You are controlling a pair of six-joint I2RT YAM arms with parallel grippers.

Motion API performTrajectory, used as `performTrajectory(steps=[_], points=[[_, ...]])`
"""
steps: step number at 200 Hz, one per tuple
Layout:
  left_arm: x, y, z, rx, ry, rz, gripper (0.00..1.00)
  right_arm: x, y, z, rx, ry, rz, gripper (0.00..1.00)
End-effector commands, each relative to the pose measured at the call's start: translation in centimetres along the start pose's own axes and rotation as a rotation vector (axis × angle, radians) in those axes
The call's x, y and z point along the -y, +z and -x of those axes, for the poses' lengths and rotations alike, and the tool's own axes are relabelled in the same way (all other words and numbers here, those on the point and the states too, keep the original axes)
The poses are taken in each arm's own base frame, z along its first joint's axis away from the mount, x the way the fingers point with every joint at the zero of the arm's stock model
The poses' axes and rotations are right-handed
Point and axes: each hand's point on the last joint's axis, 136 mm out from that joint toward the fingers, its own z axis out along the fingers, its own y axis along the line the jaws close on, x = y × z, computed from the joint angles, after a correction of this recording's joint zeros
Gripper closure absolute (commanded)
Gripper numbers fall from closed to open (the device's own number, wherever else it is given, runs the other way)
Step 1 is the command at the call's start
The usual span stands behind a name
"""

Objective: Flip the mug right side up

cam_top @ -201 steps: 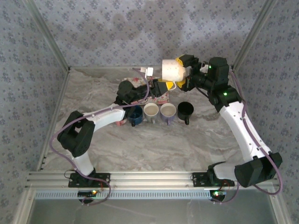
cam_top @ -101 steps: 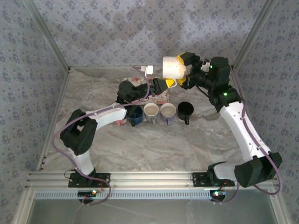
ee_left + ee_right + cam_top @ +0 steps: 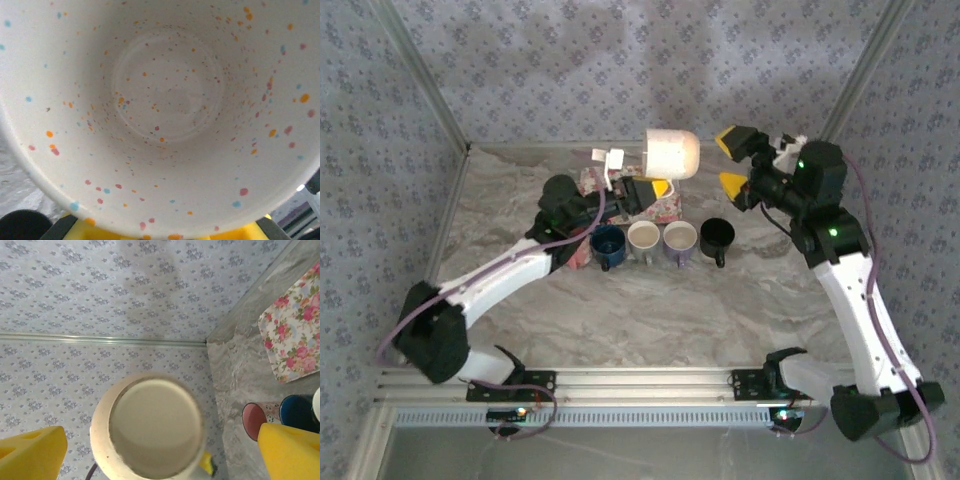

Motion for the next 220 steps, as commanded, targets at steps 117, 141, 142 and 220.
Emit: performTrajectory(steps=[117, 141, 142, 220], points=[[-2.5, -15.9, -12.7, -0.285, 0.187, 1.15, 1.0, 9.1, -6.7, -0.9, 0.048, -0.428, -0.55, 0.0], [-3.9, -16.2, -14.0, -0.253, 0.185, 1.231, 1.0, 9.6, -6.3, -1.5, 0.015, -0.45, -0.573, 0.0], [-4.0, -16.2, -14.0, -0.251, 0.185, 1.231, 1.0, 9.6, -6.3, -1.5, 0.015, -0.452, -0.573, 0.0], [-7.5, -13.8, -19.7, -0.301, 0.065, 1.28, 1.0, 11.3, -7.7, -2.1, -0.008, -0.563, -0.675, 0.0]])
